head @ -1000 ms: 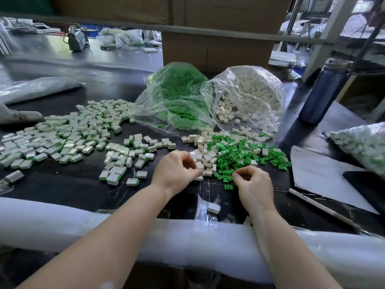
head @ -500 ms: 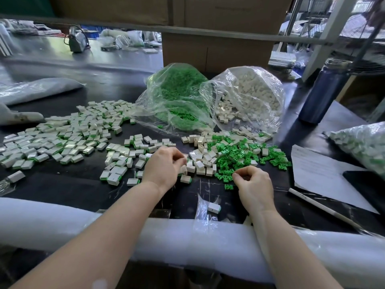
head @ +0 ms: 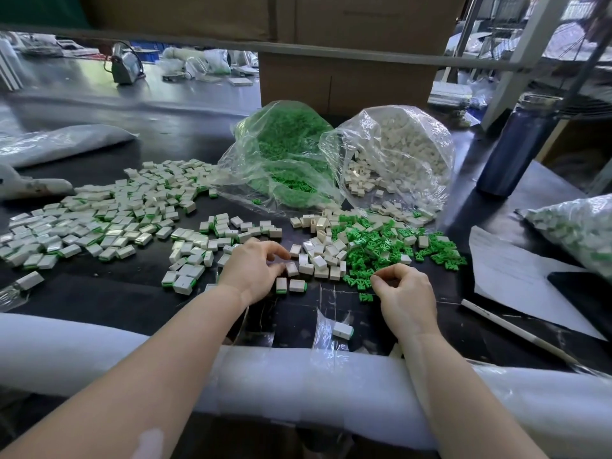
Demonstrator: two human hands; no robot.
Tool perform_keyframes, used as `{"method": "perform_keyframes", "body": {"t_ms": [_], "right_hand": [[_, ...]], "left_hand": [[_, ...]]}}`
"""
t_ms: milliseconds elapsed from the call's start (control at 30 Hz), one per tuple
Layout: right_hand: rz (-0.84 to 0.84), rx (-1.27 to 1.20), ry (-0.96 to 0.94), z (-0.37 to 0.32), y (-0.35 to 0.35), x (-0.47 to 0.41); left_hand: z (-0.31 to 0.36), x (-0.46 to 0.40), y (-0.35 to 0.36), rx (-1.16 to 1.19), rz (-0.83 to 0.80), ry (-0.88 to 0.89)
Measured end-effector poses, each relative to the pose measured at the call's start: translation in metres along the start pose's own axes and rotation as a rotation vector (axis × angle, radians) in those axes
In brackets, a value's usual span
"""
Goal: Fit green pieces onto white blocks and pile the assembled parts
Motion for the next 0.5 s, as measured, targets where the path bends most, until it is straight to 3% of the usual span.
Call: {"method": "perform_keyframes", "body": {"t_ms": [200,367,500], "right_hand": [[-0.001,0.015,-0.003,-0.001,0.000,0.000],[0.005,0.012,-0.005,-0.001,0.000,0.000],[0.003,0.008,-0.005,0.001,0.000,-0.001]], "left_hand": [[-0.002,0.006,0.001,0.055,-0.033,-0.051],[0.006,0.013,0.004,-0.109,-0.047,-0.060],[0.003,0.010,-0.001,-0.008,-0.111,-0.102]]}}
Point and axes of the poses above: each hand's wrist, its own x-axis away from the middle knuckle, its own y-axis out of the palm, z = x × y, the point moved 5 cm from there along -x, towards the middle knuckle, and after that the axes turned 6 degrees about x, right-handed, at the moved point
